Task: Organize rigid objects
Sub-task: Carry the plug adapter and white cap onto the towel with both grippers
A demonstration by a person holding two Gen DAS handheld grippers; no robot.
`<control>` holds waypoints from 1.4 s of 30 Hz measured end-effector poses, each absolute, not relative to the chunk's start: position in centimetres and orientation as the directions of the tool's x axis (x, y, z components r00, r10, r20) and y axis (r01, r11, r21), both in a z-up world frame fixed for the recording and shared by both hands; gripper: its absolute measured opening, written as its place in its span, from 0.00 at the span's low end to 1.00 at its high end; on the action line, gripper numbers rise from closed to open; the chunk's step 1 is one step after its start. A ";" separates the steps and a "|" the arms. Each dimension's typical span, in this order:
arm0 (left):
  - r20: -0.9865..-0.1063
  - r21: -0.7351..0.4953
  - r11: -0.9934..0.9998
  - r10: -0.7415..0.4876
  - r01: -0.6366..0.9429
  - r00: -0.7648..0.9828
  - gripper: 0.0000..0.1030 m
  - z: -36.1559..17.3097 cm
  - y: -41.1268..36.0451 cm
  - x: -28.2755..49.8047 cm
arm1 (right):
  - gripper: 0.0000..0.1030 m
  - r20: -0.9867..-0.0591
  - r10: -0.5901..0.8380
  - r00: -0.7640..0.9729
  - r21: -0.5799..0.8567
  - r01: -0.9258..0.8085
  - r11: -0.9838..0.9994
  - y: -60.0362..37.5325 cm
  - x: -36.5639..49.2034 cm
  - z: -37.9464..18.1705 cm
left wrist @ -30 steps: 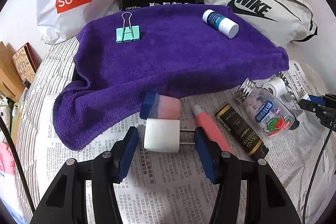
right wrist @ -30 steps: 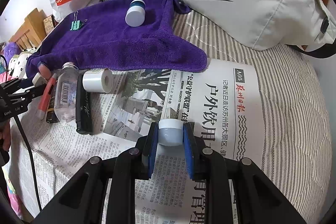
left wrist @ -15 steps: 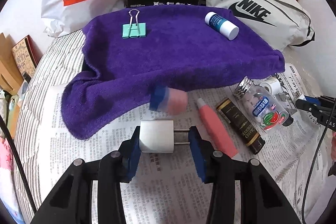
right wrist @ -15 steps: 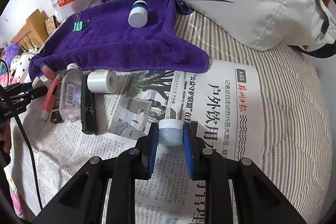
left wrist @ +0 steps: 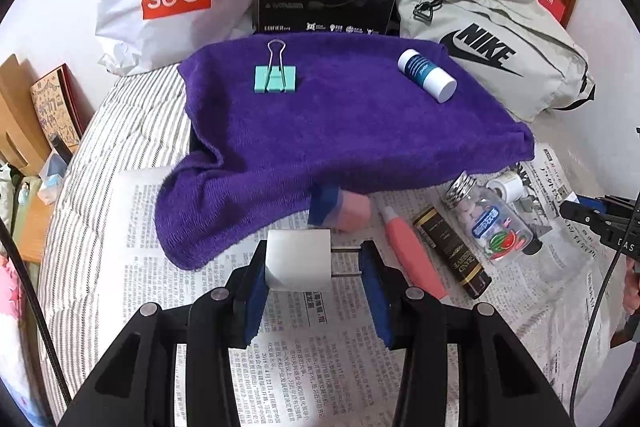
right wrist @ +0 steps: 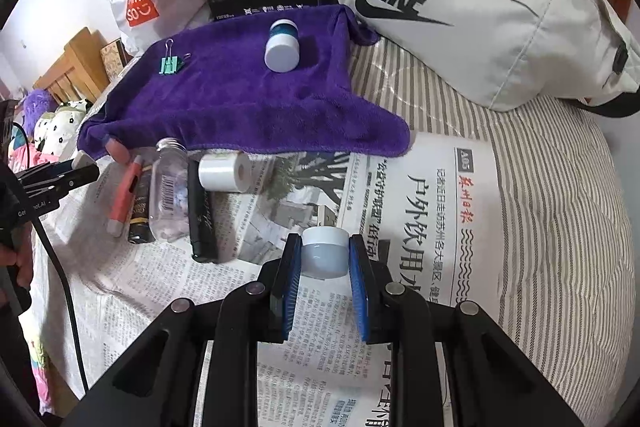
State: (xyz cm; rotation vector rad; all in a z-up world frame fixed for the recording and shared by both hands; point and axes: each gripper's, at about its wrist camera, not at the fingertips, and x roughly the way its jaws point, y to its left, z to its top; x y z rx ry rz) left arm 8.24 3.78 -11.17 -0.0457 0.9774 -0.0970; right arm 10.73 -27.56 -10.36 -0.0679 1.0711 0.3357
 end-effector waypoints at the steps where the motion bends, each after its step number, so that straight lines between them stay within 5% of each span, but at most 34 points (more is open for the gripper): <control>1: -0.823 -0.082 0.995 -0.103 0.063 0.558 0.40 -10.9 3.8 8.3 | 0.23 -0.869 0.240 0.433 0.109 -0.306 0.946 -27.4 10.9 -10.2; 25: -0.807 -0.073 0.995 -0.098 0.066 0.582 0.40 -8.1 5.8 14.3 | 0.23 -0.842 0.283 0.458 0.101 -0.382 0.918 -24.0 18.9 -6.5; 42: -0.825 -0.095 0.995 -0.100 0.039 0.556 0.40 -10.0 7.0 20.0 | 0.23 -0.884 0.238 0.401 0.057 -0.413 0.909 -19.6 25.2 -10.1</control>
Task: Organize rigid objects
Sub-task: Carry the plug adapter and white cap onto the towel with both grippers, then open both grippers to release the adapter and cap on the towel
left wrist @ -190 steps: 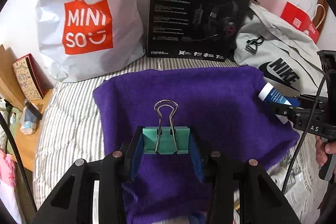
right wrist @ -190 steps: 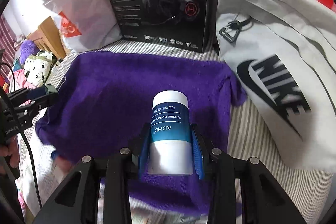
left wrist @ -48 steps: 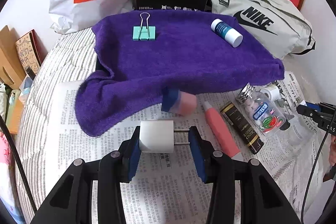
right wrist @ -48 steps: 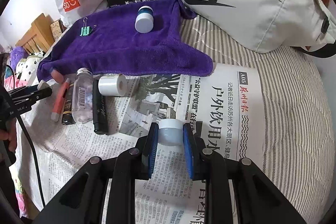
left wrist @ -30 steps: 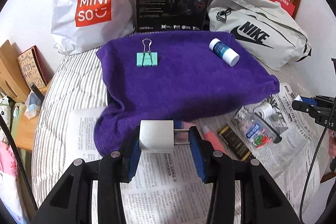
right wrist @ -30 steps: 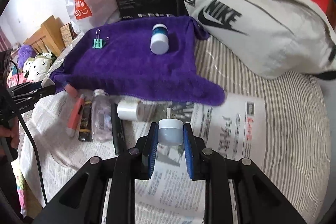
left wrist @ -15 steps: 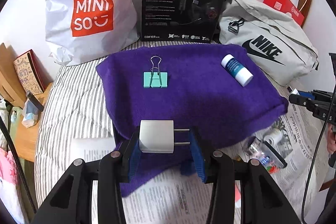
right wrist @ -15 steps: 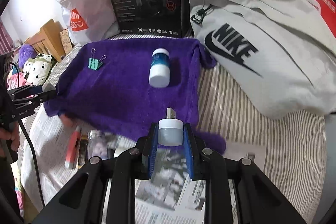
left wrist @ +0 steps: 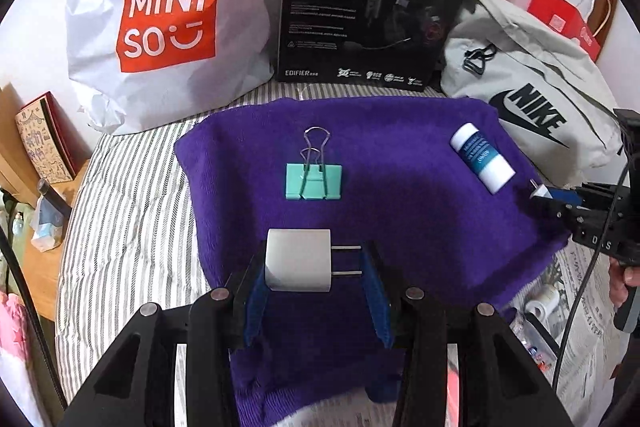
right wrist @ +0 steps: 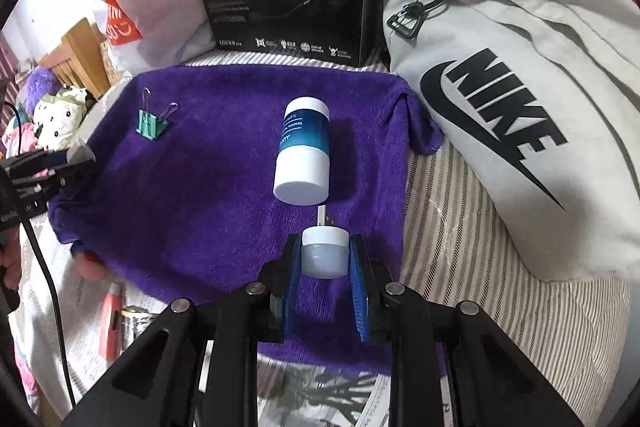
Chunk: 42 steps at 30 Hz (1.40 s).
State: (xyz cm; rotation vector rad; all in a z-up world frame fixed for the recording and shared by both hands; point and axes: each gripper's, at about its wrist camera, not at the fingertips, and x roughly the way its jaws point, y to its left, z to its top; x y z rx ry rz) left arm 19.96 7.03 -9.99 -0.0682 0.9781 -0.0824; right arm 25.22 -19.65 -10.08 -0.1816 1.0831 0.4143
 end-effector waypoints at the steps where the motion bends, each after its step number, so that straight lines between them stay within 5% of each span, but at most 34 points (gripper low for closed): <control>1: -0.828 -0.096 0.995 -0.099 0.035 0.552 0.40 -10.2 7.2 20.3 | 0.23 -0.886 0.234 0.399 0.054 -0.414 0.909 -19.5 25.4 -10.3; 27: -0.853 -0.010 0.998 -0.043 0.067 0.520 0.42 -13.4 5.9 23.8 | 0.23 -0.902 0.214 0.376 0.026 -0.446 0.895 -18.1 26.8 -12.7; 32: -0.857 -0.001 0.996 -0.049 0.093 0.512 0.61 -13.7 4.9 23.3 | 0.23 -0.909 0.209 0.360 0.024 -0.457 0.889 -18.1 26.0 -12.5; 42: -0.865 -0.018 0.996 -0.060 0.090 0.497 0.65 -12.9 4.4 20.4 | 0.32 -0.892 0.211 0.401 0.018 -0.433 0.901 -19.6 22.2 -9.8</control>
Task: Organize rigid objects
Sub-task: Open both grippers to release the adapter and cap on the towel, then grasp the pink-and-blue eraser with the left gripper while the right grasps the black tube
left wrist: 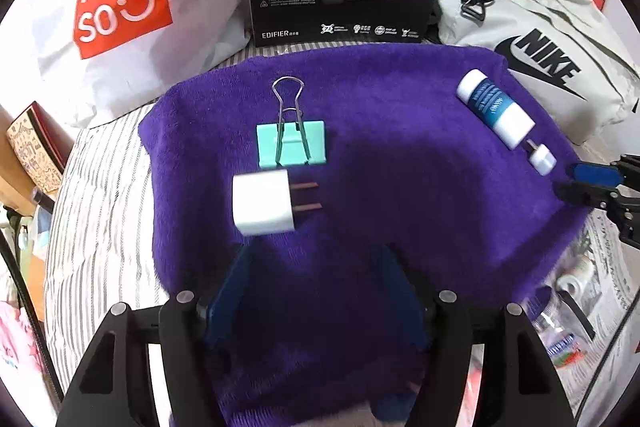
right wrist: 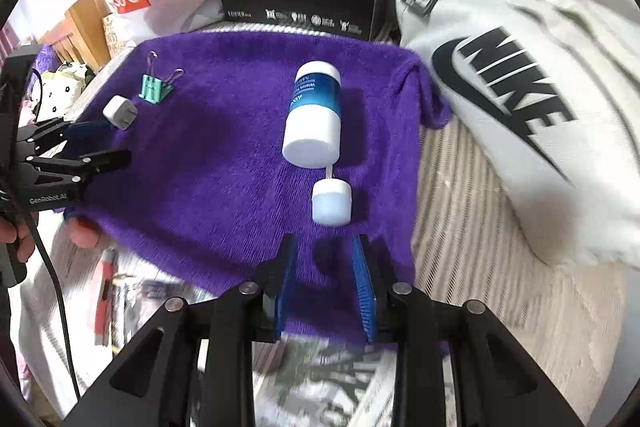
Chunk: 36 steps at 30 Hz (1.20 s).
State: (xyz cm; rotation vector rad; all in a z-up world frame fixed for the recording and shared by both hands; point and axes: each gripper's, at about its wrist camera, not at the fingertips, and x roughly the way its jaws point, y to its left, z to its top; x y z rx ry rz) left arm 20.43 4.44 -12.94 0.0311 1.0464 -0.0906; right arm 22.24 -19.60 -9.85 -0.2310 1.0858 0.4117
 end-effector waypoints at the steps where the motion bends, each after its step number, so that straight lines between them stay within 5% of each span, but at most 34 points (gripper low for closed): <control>1: -0.859 -0.027 0.996 -0.068 0.089 0.507 0.65 -12.5 4.4 19.8 | 0.35 -0.887 0.220 0.406 0.025 -0.433 0.901 -19.9 21.7 -9.4; 12: -0.809 -0.073 0.987 -0.141 0.141 0.570 0.65 -7.7 3.2 13.4 | 0.37 -0.849 0.249 0.466 0.069 -0.370 0.926 -22.3 15.3 -6.7; 18: -0.826 0.045 0.988 -0.047 0.148 0.562 0.65 -9.8 1.9 10.3 | 0.37 -0.845 0.266 0.464 0.104 -0.345 0.933 -23.3 11.9 -7.2; 36: -0.846 0.038 0.993 -0.028 0.112 0.533 0.53 -13.7 0.9 11.8 | 0.37 -0.870 0.292 0.397 0.191 -0.273 0.943 -25.1 9.2 -10.3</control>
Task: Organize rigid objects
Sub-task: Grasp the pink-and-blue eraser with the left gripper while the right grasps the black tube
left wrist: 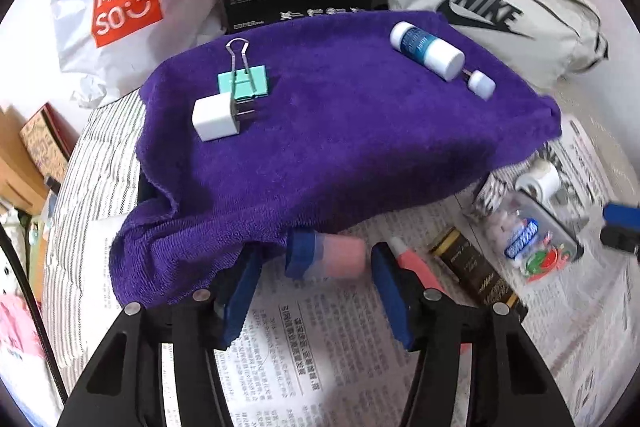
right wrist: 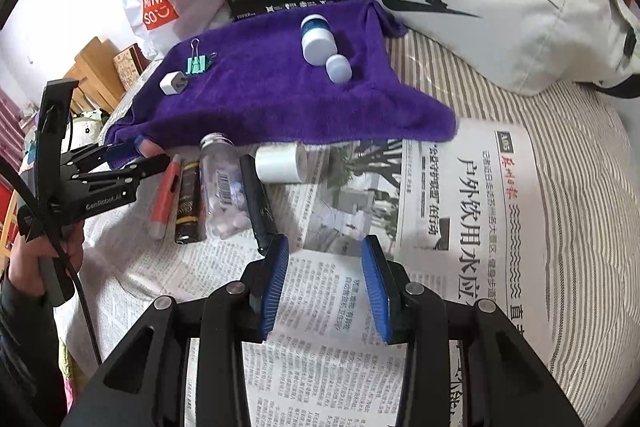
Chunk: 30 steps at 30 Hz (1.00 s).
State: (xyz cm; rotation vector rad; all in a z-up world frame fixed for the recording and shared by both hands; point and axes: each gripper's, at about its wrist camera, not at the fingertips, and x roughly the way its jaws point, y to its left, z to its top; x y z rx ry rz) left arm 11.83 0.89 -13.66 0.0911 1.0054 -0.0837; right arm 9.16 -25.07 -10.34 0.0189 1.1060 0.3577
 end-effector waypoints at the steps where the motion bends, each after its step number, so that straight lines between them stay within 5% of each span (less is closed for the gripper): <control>1: -0.843 0.025 0.995 -0.034 0.101 0.537 0.53 -13.7 1.0 11.9 | 0.37 -0.872 0.291 0.395 0.191 -0.273 0.943 -25.1 9.1 -10.4; 4: -0.845 0.006 0.995 -0.046 0.095 0.533 0.33 -13.9 1.2 12.0 | 0.37 -0.868 0.308 0.391 0.210 -0.273 0.939 -25.0 9.0 -10.7; 18: -0.848 -0.067 0.995 -0.096 0.074 0.522 0.33 -13.5 2.5 10.3 | 0.37 -0.878 0.336 0.341 0.189 -0.398 0.897 -20.8 10.1 -12.1; 30: -0.841 -0.098 0.994 -0.113 0.057 0.529 0.33 -13.5 3.0 9.3 | 0.23 -0.890 0.309 0.335 0.126 -0.470 0.874 -18.3 12.2 -13.0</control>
